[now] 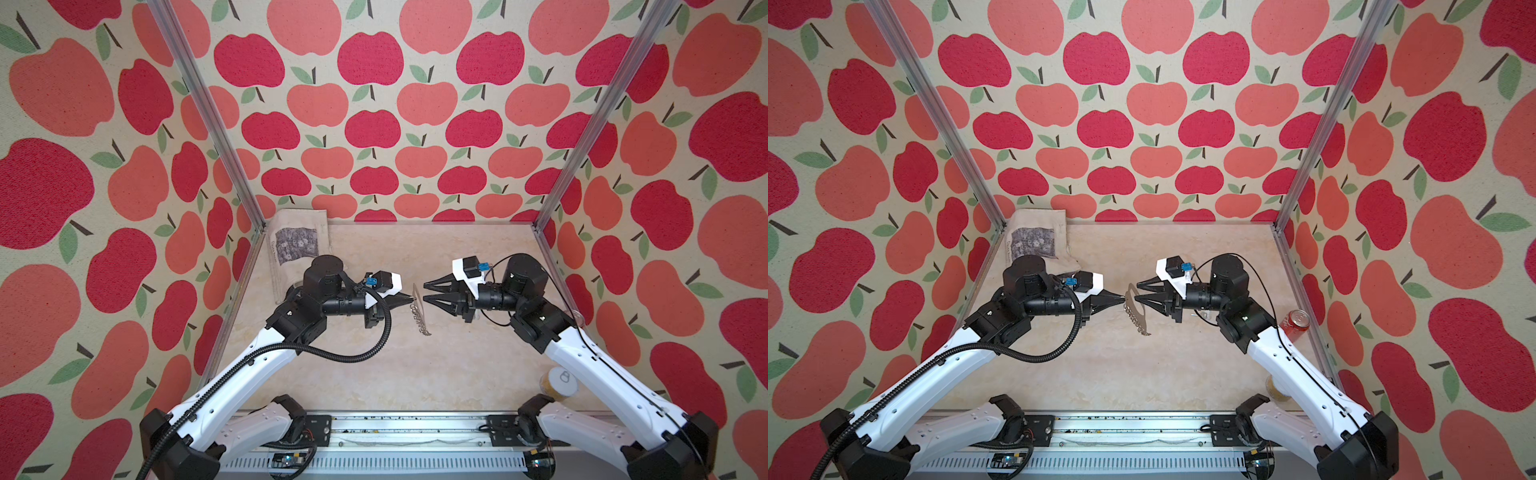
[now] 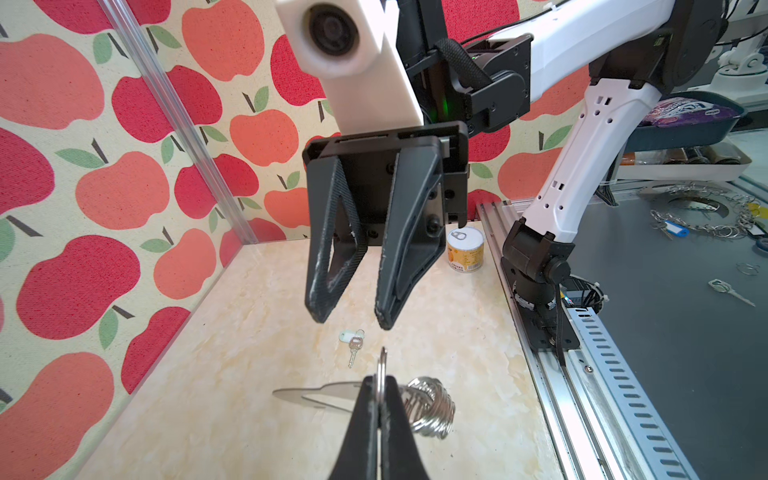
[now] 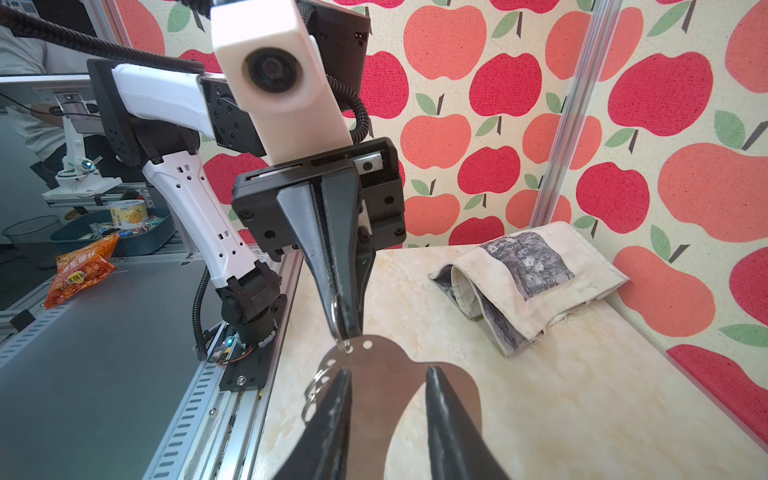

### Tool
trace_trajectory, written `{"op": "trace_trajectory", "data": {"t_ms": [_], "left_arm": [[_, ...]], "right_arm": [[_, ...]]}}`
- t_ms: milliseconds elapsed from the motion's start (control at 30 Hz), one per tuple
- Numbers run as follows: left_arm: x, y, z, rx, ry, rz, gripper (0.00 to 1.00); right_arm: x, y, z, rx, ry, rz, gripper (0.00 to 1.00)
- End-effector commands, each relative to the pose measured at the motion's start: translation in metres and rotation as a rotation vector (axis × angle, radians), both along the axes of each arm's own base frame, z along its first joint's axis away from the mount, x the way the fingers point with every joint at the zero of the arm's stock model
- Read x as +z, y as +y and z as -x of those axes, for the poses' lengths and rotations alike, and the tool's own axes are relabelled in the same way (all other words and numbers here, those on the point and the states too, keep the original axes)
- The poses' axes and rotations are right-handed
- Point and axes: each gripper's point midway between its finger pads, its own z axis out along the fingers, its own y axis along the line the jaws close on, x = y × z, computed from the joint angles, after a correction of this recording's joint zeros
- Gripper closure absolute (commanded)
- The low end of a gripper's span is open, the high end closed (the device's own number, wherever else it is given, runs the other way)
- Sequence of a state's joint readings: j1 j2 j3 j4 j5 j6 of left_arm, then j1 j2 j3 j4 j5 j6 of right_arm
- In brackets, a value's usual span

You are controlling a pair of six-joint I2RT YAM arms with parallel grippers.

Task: Attach keys to a key ring
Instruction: Pick up the keyring from the center of the table.

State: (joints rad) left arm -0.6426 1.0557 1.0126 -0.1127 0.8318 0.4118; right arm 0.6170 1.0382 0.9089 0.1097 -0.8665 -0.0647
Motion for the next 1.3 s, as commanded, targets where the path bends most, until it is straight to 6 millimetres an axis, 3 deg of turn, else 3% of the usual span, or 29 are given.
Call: {"op": "trace_trajectory", "data": {"t_ms": [0,400,1267], "left_arm": [[0.002,-0.003,0.002,-0.045,-0.035,0.024,1.00],[0.009,-0.002,0.001,-0.051,-0.044,0.052,1.00],[0.007,-0.001,0.002,-0.046,-0.042,0.051,1.00]], "right_arm": [[0.009,0.000,0.009,0.030,-0.021,-0.008,0.68],[0.006,0.013,0.013,0.050,-0.029,-0.012,0.70],[0.016,0.021,0.018,0.080,-0.034,-0.026,0.84]]}}
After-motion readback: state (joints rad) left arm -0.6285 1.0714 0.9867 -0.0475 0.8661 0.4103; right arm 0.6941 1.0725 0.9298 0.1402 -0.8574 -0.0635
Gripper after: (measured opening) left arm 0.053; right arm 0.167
